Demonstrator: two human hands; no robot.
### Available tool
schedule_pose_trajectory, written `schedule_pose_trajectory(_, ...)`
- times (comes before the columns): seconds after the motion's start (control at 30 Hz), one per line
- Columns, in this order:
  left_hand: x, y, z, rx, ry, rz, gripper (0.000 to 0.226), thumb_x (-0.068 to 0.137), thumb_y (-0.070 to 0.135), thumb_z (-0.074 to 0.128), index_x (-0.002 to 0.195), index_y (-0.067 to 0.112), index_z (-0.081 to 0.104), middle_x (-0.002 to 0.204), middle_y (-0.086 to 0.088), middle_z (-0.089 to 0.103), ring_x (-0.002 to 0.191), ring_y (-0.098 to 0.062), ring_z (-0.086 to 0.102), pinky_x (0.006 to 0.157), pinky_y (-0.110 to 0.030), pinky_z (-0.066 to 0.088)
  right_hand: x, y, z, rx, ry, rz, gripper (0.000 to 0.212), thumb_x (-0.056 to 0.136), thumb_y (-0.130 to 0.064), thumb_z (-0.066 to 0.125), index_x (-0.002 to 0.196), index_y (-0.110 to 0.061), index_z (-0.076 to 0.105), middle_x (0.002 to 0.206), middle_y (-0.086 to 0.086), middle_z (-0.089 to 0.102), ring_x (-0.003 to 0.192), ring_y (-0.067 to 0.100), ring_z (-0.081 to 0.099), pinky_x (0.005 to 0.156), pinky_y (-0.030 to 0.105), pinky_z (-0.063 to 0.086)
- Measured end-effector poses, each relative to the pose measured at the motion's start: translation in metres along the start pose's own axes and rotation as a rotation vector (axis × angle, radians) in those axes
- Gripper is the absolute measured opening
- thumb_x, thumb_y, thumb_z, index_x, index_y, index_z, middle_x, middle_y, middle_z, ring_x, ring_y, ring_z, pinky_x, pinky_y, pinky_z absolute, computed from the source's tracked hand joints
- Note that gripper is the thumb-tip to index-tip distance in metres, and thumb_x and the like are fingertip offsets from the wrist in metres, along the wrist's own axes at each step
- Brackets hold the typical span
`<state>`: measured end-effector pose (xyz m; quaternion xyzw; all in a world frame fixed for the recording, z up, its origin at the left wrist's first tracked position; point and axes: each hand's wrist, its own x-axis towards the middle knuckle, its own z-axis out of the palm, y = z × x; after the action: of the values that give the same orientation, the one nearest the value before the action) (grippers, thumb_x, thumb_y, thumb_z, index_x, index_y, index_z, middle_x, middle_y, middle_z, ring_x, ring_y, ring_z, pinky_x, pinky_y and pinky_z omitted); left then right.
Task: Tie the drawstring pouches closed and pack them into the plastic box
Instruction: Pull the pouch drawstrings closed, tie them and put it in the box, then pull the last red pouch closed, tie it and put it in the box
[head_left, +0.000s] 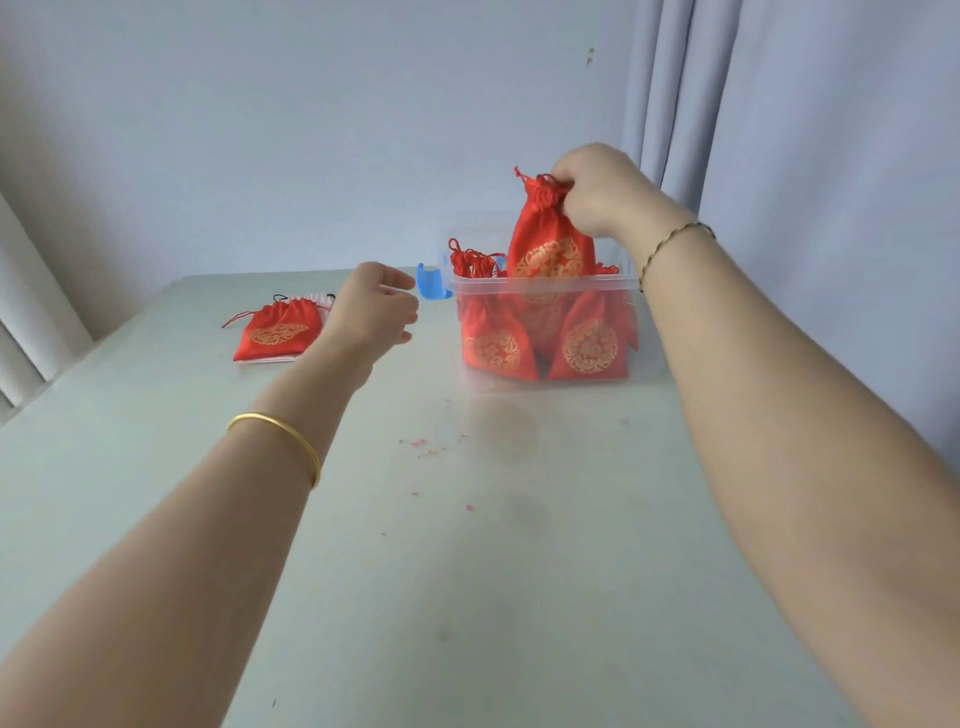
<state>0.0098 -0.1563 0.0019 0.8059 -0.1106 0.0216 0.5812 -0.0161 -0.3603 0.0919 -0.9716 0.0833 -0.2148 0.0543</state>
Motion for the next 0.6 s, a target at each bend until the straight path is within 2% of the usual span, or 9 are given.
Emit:
schedule_pose_trajectory(0.1,0.006,-0.010,-0.003,-0.005,0.018,-0.022,0.029,0.088,0.002,0.044,0.116,0.006,0.051,0.101,-0.008,0.053,0.090,-0.018,0.056,0.070,-0.024,0.051,0.000,0.000,0.000,0.031,-0.035,0.044,0.026,0.087,0.002,0.044,0.104,0.003,0.064,0.094,0.019,0.060,0.092,0.034,0.057,0.071,0.032,0.041)
schedule_pose_trajectory(0.2,0.012,-0.022,-0.005,0.008,0.046,-0.046,0.029,0.088,0.001,0.043,0.115,0.007,0.052,0.095,-0.006,0.052,0.090,-0.019,0.055,0.070,-0.024,0.051,-0.009,-0.007,0.008,0.016,-0.283,0.123,0.035,0.089,-0.001,0.044,0.122,0.005,0.055,0.101,0.018,0.062,0.086,0.031,0.057,0.070,0.032,0.045)
schedule_pose_trajectory(0.23,0.014,-0.026,-0.007,0.017,0.056,-0.053,0.030,0.087,0.001,0.043,0.115,0.007,0.052,0.092,-0.004,0.052,0.088,-0.018,0.055,0.070,-0.025,0.051,-0.012,-0.006,0.011,0.012,-0.309,0.152,0.038,0.088,0.000,0.042,0.125,0.005,0.051,0.107,0.019,0.063,0.088,0.032,0.058,0.073,0.032,0.047)
schedule_pose_trajectory(0.27,0.016,-0.030,-0.009,0.025,0.067,-0.058,0.031,0.086,0.000,0.043,0.115,0.007,0.052,0.091,-0.003,0.051,0.085,-0.017,0.055,0.071,-0.026,0.052,-0.015,-0.005,0.012,0.023,-0.271,0.171,0.041,0.087,0.002,0.040,0.127,0.003,0.050,0.116,0.020,0.061,0.095,0.033,0.059,0.080,0.033,0.047)
schedule_pose_trajectory(0.33,0.021,-0.040,-0.013,0.046,0.105,-0.076,0.033,0.085,-0.001,0.043,0.116,0.006,0.053,0.095,-0.004,0.051,0.076,-0.013,0.053,0.077,-0.034,0.054,-0.019,-0.005,0.011,0.052,-0.049,0.172,0.042,0.086,0.005,0.036,0.124,-0.001,0.053,0.127,0.017,0.055,0.111,0.034,0.055,0.092,0.036,0.046)
schedule_pose_trajectory(0.37,0.023,-0.045,-0.015,0.063,0.130,-0.084,0.034,0.085,-0.001,0.042,0.116,0.006,0.053,0.099,-0.006,0.052,0.076,-0.013,0.053,0.082,-0.039,0.054,-0.021,-0.007,0.010,0.088,0.060,0.165,0.041,0.087,0.004,0.036,0.121,-0.004,0.055,0.127,0.015,0.054,0.112,0.034,0.054,0.092,0.036,0.045)
schedule_pose_trajectory(0.47,0.028,-0.066,-0.020,0.165,0.194,-0.085,0.033,0.084,0.002,0.044,0.114,0.006,0.056,0.119,-0.013,0.053,0.099,-0.028,0.056,0.084,-0.038,0.051,-0.030,-0.034,0.018,0.307,0.211,0.068,0.038,0.082,0.002,0.036,0.105,-0.012,0.061,0.104,0.008,0.060,0.097,0.032,0.062,0.084,0.036,0.050)
schedule_pose_trajectory(0.53,0.031,-0.081,-0.023,0.299,0.214,-0.107,0.035,0.084,0.005,0.044,0.117,0.007,0.056,0.129,-0.016,0.047,0.114,-0.035,0.049,0.086,-0.038,0.047,-0.040,-0.059,0.029,0.473,0.168,-0.010,0.035,0.078,0.002,0.036,0.097,-0.012,0.063,0.084,0.001,0.056,0.087,0.030,0.066,0.077,0.035,0.053)
schedule_pose_trajectory(0.6,0.034,-0.095,-0.030,0.472,0.224,-0.132,0.040,0.085,0.006,0.043,0.125,0.007,0.051,0.136,-0.016,0.040,0.125,-0.035,0.037,0.098,-0.042,0.040,-0.052,-0.084,0.046,0.590,0.056,-0.076,0.030,0.079,0.003,0.038,0.091,-0.013,0.061,0.072,-0.004,0.054,0.073,0.027,0.068,0.062,0.028,0.050)
